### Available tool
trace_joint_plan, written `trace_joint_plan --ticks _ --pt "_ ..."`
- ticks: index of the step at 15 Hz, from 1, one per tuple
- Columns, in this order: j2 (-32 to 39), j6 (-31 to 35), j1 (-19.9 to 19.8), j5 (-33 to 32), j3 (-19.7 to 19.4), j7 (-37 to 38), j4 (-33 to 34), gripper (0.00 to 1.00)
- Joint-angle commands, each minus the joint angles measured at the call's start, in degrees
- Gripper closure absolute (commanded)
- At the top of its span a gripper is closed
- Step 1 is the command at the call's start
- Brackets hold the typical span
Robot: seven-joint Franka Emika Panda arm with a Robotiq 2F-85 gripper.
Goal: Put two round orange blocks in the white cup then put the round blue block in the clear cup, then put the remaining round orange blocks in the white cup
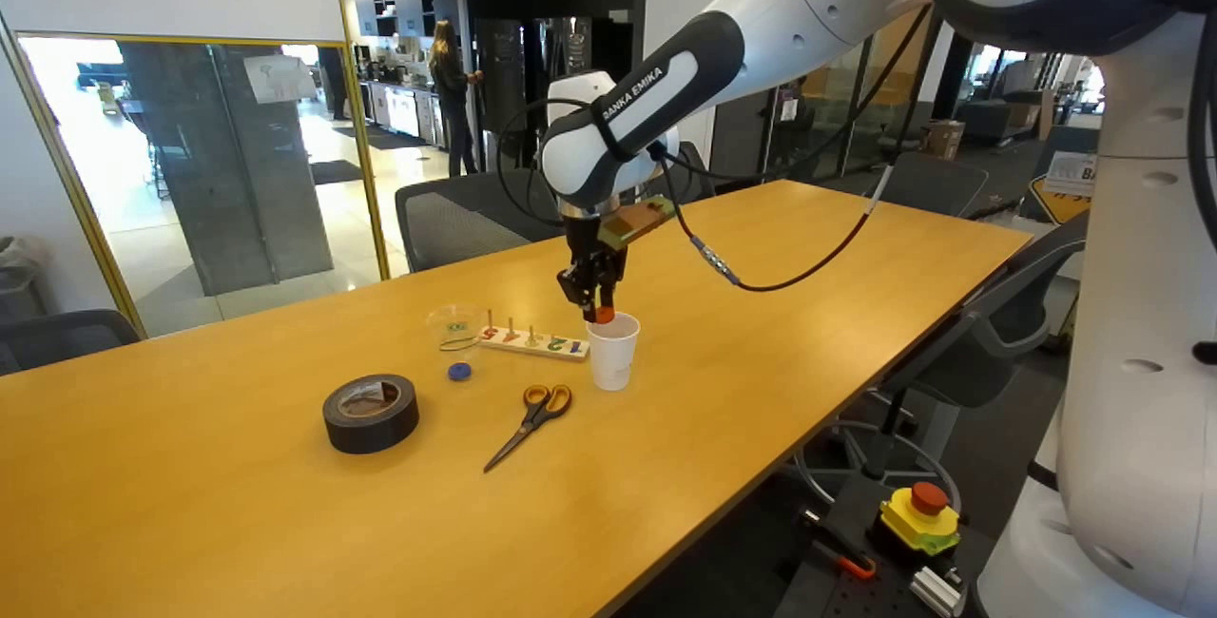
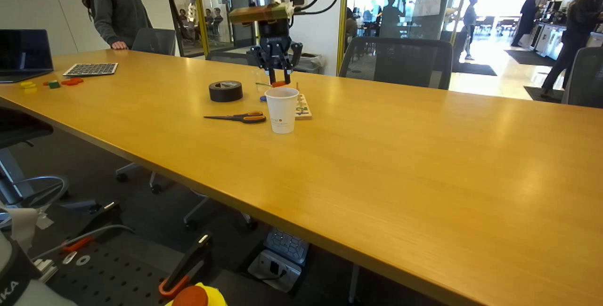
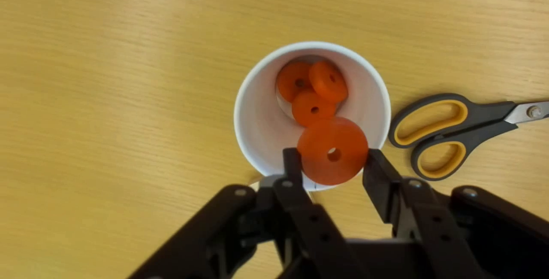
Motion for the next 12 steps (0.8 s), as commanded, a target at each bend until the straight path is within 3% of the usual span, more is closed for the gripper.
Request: trace_joint_plan --ticks 1,3,4,5,9,12 --pt "-2.41 -0.65 -0.54 0.09 -0.22 1.79 -1.98 0.78" --pt "-2.45 -0.58 -0.8 0.31 -0.31 2.03 -2.3 0.78" --pt "-2.36 -0.83 -0.96 0.68 -0.29 1.94 -2.29 0.34" --pt "-2.34 -0.86 -1.09 0.86 -0.29 1.96 -2.39 0.33" --pt "-5.3 -1.27 -1.36 1.74 -0.01 1.08 -4.58 0.04" --pt "-10.75 -5.2 -1.45 3.73 0.39 -1.02 -7.52 0.0"
